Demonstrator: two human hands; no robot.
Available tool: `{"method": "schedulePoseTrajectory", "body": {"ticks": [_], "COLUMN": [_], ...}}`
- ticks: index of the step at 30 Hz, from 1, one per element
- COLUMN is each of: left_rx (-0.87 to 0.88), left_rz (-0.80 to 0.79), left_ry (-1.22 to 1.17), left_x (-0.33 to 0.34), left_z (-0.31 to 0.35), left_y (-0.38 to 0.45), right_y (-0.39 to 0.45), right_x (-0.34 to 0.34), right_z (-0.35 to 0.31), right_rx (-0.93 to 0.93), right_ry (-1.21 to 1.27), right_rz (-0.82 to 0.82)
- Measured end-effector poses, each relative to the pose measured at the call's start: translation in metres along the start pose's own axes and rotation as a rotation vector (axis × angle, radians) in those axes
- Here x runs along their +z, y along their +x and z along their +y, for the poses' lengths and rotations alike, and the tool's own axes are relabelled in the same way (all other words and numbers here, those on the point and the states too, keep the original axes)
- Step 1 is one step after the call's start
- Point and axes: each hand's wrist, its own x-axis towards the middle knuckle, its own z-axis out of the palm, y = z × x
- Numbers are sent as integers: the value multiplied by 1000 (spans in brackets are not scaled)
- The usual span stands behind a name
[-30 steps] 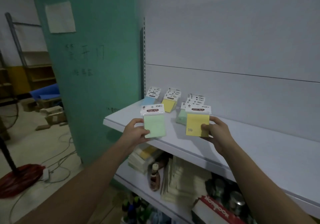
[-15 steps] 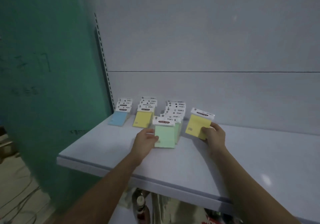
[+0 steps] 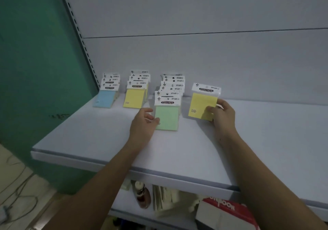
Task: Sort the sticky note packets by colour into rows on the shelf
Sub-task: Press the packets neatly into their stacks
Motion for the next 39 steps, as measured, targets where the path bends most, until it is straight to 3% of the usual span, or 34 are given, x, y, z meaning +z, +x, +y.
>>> {"method": "schedulePoseTrajectory", "body": {"ticks": [10,15,19,22,26,31,39], "left_rx": [-38,103,134,149,220,237,289], "left_rz": [-88,-159,-220,-354,-398,-455,-430], "left_ry": [-204,168,563,747,713,682,706], "left_x": [-26,-108,-171,-191,-193,-195,-189], "left_z": [-3,-44,-81,-102,-116,-119,-125], "left_y": [12,37,62,67,65,68,71], "right_y": [2,-18,-38,-49,-42,-34,-25], "right_x": [-4,16,97,169,229,242,255], "right_z": [2,-17,-27,-11,31,66,89], "right_rx": [-64,-129,-198,-161,-72,-186,-365], "right_ry": [-56,108,139,43,-118,-507,-921], "right_rz": [-6,-55,-204,-206,-83,152,242]}}
